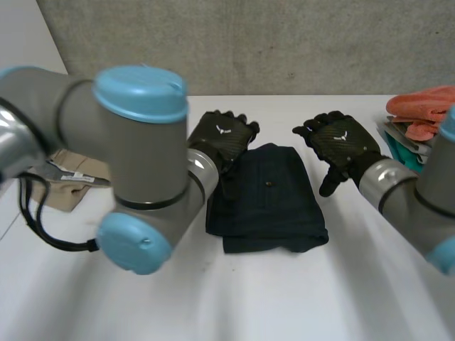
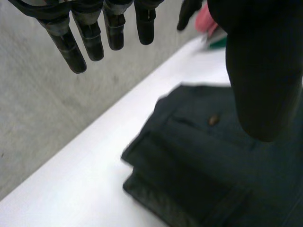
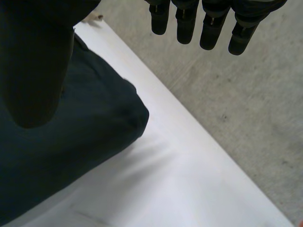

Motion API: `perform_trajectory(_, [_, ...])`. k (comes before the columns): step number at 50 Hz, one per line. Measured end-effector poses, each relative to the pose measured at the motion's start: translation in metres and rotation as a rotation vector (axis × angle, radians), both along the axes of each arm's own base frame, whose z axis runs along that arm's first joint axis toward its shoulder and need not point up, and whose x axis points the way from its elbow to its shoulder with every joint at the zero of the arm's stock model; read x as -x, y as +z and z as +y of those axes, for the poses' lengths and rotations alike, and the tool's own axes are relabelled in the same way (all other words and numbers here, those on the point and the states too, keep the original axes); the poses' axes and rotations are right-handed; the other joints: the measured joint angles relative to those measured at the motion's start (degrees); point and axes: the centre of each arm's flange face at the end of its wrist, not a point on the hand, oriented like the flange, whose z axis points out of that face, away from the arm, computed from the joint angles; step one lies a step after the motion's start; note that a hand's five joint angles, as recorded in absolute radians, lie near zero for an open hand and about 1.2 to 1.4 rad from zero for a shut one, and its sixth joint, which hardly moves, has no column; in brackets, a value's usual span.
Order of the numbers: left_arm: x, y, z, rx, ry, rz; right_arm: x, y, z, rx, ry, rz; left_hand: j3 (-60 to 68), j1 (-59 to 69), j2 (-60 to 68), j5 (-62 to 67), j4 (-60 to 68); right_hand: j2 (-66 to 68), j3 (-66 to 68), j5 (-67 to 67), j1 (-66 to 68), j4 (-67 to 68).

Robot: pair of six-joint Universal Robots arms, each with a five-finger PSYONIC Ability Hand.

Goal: Fold the laundry.

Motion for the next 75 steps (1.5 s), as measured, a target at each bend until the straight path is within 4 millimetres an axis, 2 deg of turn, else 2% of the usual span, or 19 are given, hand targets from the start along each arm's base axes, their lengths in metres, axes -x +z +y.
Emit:
perform_trajectory(2, [-0.004, 0.008, 0.004, -0.007, -0.021, 0.034, 0.002, -0.002, 0.01, 0.014, 0.006, -0.006, 0.0, 0.0, 0.0, 0.0, 0.0, 0.0, 0.0, 0.0, 0.0, 0.0])
perform_trajectory(6, [-0.014, 0.02, 0.007, -0.05, -0.071, 0.11, 0.004, -0.022, 0.037, 0.012, 0.055, -0.012, 0.0, 0.0, 0.0, 0.0, 0.0, 0.0, 0.0, 0.0, 0.0, 0.0])
perform_trajectory(12, [-0.025, 0.019, 0.003, -0.114, -0.104, 0.159, -0.003, -0.061, 0.069, -0.029, 0.161, -0.014, 0.0, 0.02, 0.0, 0.0, 0.0, 0.0, 0.0, 0.0, 0.0, 0.0])
perform_trajectory(15, [-0.027, 0.017, 0.0, -0.128, -0.103, 0.162, -0.005, -0.076, 0.073, -0.045, 0.191, -0.012, 0.0, 0.04, 0.0, 0.0, 0.0, 0.0, 0.0, 0.0, 0.0, 0.0])
perform_trajectory(20, [-0.028, 0.011, -0.004, -0.14, -0.095, 0.155, -0.012, -0.104, 0.063, -0.025, 0.211, 0.001, 0.0, 0.1, 0.0, 0.0, 0.0, 0.0, 0.0, 0.0, 0.0, 0.0])
perform_trajectory(23, [-0.028, 0.009, -0.005, -0.142, -0.093, 0.151, -0.015, -0.111, 0.053, 0.011, 0.205, 0.006, 0.0, 0.11, 0.0, 0.0, 0.0, 0.0, 0.0, 0.0, 0.0, 0.01])
perform_trajectory(28, [-0.028, 0.009, -0.006, -0.141, -0.091, 0.15, -0.02, -0.114, 0.035, 0.073, 0.177, 0.009, 0.0, 0.1, 0.0, 0.0, 0.0, 2.58, 1.65, 0.38, 0.99, 1.37])
perform_trajectory(36, [-0.028, 0.009, -0.008, -0.131, -0.088, 0.156, -0.026, -0.113, 0.017, 0.112, 0.152, 0.002, 0.0, 0.13, 0.0, 0.0, 0.0, 4.12, 3.45, 3.04, 2.85, 3.03])
perform_trajectory(39, [-0.028, 0.008, -0.009, -0.133, -0.087, 0.156, -0.03, -0.113, 0.01, 0.12, 0.151, -0.004, 0.0, 0.13, 0.0, 0.0, 0.0, 14.56, 13.95, 10.38, 14.04, 13.52])
perform_trajectory(42, [-0.028, 0.006, -0.008, -0.137, -0.087, 0.154, -0.034, -0.11, 0.002, 0.137, 0.151, -0.014, 0.0, 0.17, 0.0, 0.0, 0.0, 33.99, 31.67, 26.88, 32.27, 31.14])
perform_trajectory(44, [-0.028, 0.005, -0.008, -0.139, -0.087, 0.153, -0.037, -0.106, -0.004, 0.156, 0.15, -0.023, 0.0, 0.16, 0.0, 0.01, 0.0, 49.21, 46.84, 41.11, 42.32, 46.53])
perform_trajectory(46, [-0.028, 0.004, -0.008, -0.141, -0.087, 0.152, -0.04, -0.1, -0.012, 0.177, 0.147, -0.036, 0.0, 0.17, 0.0, 0.0, 0.0, 54.72, 53.45, 48.19, 46.86, 54.37])
perform_trajectory(52, [-0.028, 0.005, -0.008, -0.137, -0.088, 0.155, -0.047, -0.077, -0.036, 0.206, 0.126, -0.095, 0.0, 0.17, 0.0, 0.0, 0.0, 54.91, 53.85, 48.68, 47.16, 55.75])
perform_trajectory(59, [-0.027, 0.013, -0.009, -0.11, -0.091, 0.173, -0.043, -0.017, -0.074, 0.269, 0.088, -0.206, 0.0, 0.17, 0.01, 0.0, 0.0, 54.91, 53.85, 48.67, 47.37, 56.37])
perform_trajectory(61, [-0.027, 0.018, -0.009, -0.094, -0.095, 0.185, -0.027, 0.017, -0.096, 0.348, 0.05, -0.256, 0.0, 0.17, 0.01, 0.0, 0.0, 54.91, 53.85, 48.67, 47.37, 56.5])
perform_trajectory(66, [-0.024, 0.027, -0.008, -0.066, -0.107, 0.205, 0.013, 0.075, -0.134, 0.519, -0.006, -0.362, 0.0, 0.17, 0.01, 0.0, 0.0, 54.91, 53.85, 48.67, 47.37, 56.55])
perform_trajectory(67, [-0.024, 0.028, -0.008, -0.063, -0.109, 0.207, 0.018, 0.08, -0.137, 0.534, -0.01, -0.372, 0.0, 0.17, 0.01, 0.0, 0.0, 54.91, 53.85, 48.67, 47.37, 56.59])
perform_trajectory(70, [-0.022, 0.033, -0.006, -0.049, -0.118, 0.217, 0.06, 0.106, -0.166, 0.635, -0.058, -0.446, 0.0, 0.17, 0.01, 0.0, 0.0, 54.91, 54.26, 48.67, 47.37, 56.78])
perform_trajectory(75, [-0.017, 0.036, 0.001, -0.043, -0.141, 0.221, 0.125, 0.112, -0.206, 0.703, -0.132, -0.507, 0.0, 0.17, 0.01, 0.0, 0.0, 54.92, 54.27, 48.67, 47.37, 56.78])
